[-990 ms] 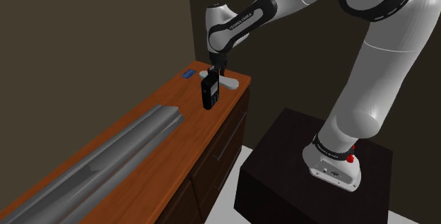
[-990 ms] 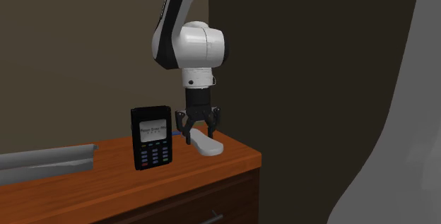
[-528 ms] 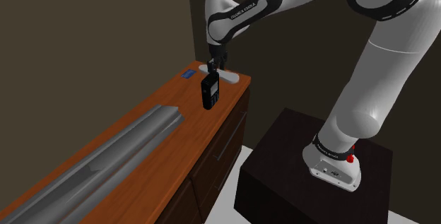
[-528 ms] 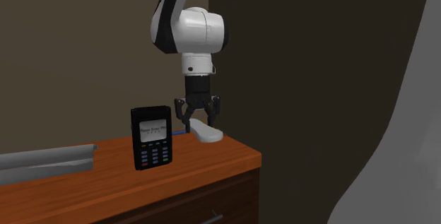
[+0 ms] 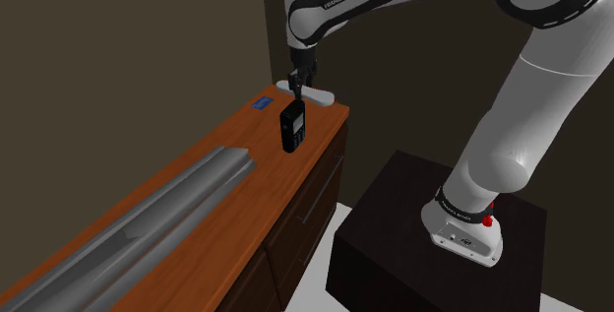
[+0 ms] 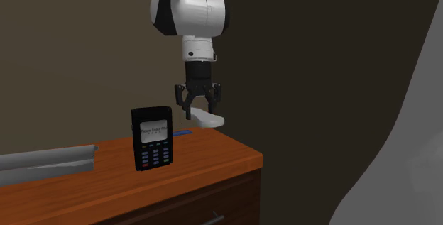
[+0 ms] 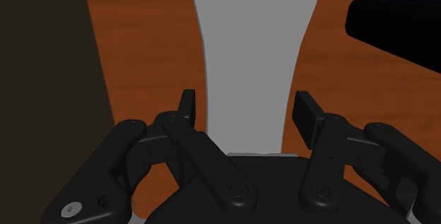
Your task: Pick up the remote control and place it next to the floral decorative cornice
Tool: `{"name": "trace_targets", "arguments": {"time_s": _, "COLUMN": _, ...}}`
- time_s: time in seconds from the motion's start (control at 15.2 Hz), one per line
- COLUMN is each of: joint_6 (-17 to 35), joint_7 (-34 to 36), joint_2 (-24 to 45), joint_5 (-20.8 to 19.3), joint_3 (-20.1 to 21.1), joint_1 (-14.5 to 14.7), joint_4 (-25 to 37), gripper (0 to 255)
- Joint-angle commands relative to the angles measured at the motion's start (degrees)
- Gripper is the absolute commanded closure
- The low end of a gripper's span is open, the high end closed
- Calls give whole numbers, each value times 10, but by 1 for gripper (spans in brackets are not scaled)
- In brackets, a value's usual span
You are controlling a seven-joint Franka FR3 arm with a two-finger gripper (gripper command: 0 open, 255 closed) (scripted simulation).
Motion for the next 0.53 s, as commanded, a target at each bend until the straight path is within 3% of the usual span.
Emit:
{"name": "trace_targets", "arguments": {"time_s": 0.0, "joint_6": -15, "joint_7": -1, "joint_2": -4, "joint_5": 0, "joint_3": 0, "joint_1": 0, "joint_4": 11, "gripper": 255}}
{"name": "trace_targets", "arguments": {"time_s": 0.46, "joint_6": -67, "joint_7": -2, "joint_2": -18, "joint_5": 1, "joint_3": 0, "joint_1": 0, "joint_4": 49, "gripper": 255}}
